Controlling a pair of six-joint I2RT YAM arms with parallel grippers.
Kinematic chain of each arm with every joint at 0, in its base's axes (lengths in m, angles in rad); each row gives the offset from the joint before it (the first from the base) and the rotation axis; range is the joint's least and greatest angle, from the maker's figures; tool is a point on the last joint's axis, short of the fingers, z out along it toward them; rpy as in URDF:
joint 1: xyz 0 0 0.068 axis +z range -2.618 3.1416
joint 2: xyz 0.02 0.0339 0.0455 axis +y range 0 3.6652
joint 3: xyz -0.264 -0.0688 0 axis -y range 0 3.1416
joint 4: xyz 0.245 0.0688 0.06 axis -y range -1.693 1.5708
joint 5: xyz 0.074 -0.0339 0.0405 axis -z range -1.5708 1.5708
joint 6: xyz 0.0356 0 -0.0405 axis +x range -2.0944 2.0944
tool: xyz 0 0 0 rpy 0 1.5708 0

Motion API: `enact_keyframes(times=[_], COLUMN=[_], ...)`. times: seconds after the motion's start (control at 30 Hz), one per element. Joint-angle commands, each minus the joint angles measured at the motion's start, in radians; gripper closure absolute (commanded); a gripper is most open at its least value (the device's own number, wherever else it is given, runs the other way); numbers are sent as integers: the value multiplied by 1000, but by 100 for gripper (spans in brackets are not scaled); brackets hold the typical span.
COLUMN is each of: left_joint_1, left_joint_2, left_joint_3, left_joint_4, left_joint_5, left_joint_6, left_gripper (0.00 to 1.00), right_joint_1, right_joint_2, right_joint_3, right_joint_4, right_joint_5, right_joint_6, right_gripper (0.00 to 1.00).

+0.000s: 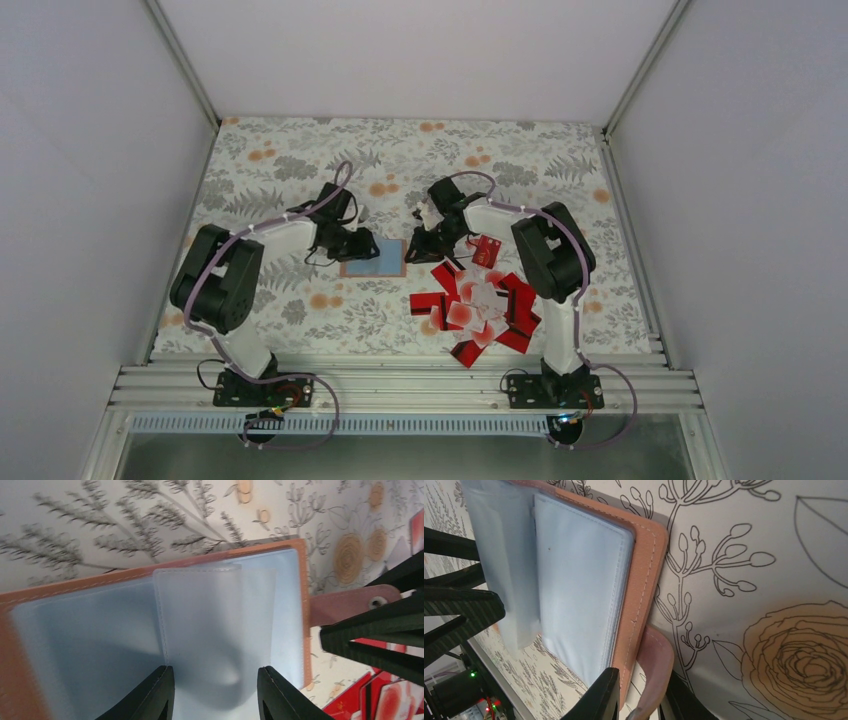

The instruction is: Put the credit cards into the card holder

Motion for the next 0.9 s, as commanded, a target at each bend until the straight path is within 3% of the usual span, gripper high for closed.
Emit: enact_keyframes(times=[0.0,0.3,0.43,0.5,0.63,0.73,0.87], left_joint_1=[-22,-54,-51,-36,41,89,94], left_joint_2=[41,46,-49,-108,-186,-229,-213], left_joint_3=[48,117,134,186,207,125,52], left_joint_4=[50,144,167,55,-201,-254,-255], left_joint_5=[90,320,428,362,61,-57,-114], left_joint_6=[-26,-92,-112,-59,10,44,81], left_gripper=[57,57,57,57,57,57,58], right_joint_1=[-2,-4,-6,-8,-11,-14,-15], right_joint_2=[29,25,31,32,34,37,49], right_joint_3=[8,-8,-3,-6,-14,-13,1], right_joint_4=[11,21,23,24,31,32,28], right_joint_5=[10,10,10,12,10,9,5], right_joint_6=[-26,-24,-26,-25,-24,-24,-25], right_gripper=[80,80,79,79,79,79,79])
